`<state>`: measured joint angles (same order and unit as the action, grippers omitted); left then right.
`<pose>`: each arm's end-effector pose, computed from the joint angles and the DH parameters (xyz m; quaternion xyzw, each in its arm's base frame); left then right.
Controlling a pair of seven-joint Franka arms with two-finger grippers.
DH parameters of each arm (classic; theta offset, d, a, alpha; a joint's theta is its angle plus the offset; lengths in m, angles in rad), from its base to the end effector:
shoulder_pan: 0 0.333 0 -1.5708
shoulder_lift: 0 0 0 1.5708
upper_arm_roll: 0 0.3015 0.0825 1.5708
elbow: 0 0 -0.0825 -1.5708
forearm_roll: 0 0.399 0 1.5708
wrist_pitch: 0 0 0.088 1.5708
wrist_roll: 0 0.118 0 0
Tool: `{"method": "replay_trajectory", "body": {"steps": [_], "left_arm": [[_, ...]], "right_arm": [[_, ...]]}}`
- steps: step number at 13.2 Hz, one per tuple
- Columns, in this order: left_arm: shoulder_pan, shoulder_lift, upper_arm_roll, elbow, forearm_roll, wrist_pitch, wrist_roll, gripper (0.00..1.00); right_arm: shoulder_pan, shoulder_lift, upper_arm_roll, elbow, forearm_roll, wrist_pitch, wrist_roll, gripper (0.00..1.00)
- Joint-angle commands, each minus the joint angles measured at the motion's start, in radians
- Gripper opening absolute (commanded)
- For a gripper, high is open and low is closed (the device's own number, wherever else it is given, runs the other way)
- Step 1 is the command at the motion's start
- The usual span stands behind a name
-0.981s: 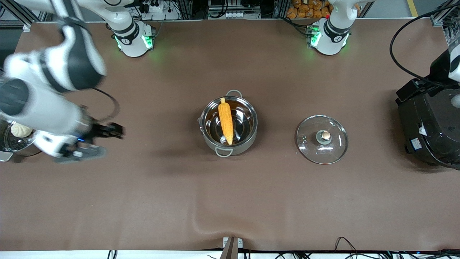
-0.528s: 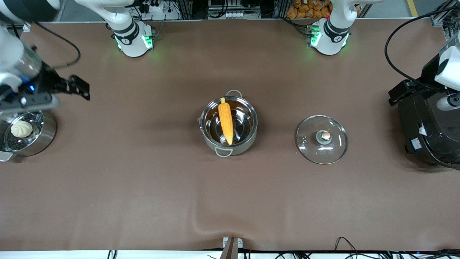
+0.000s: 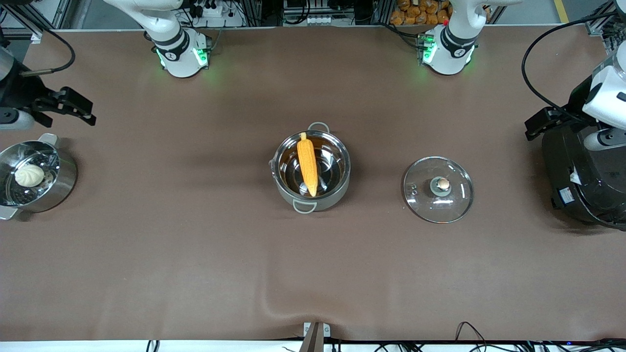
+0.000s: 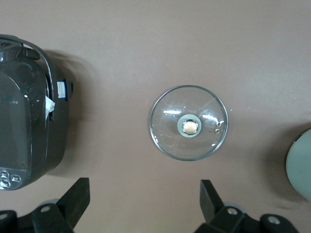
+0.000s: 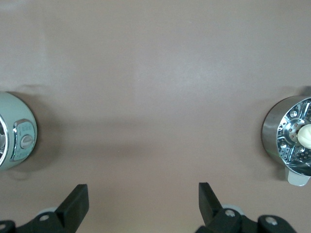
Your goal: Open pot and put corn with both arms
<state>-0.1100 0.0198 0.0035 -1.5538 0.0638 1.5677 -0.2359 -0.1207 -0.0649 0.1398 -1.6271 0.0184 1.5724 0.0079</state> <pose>0.5725 -0.0536 0.5959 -0.9974 -0.0646 -0.0025 0.0320 0.5502 0.0150 0.6077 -1.0000 -0.0055 -0.0047 0.0047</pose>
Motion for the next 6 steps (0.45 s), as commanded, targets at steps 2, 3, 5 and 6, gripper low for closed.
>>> {"method": "replay_trajectory", "body": {"steps": [2,3,5,6], "left_arm": [[-0.010,-0.026,0.010,0.000,-0.034,-0.018,0.038,1.00],[-0.010,-0.024,0.013,0.012,-0.060,-0.018,0.036,1.00],[-0.010,-0.018,0.018,0.020,-0.078,-0.018,0.036,1.00],[-0.011,-0.017,0.018,0.020,-0.071,-0.018,0.035,1.00]], "right_arm": [[-0.039,-0.015,0.014,-0.020,0.014,0.012,0.020,1.00],[-0.051,-0.016,0.014,-0.020,0.012,0.009,0.018,1.00],[-0.068,-0.015,0.014,-0.020,0.002,0.009,0.003,1.00],[-0.069,-0.013,0.014,-0.020,0.003,0.011,0.007,1.00]]}}
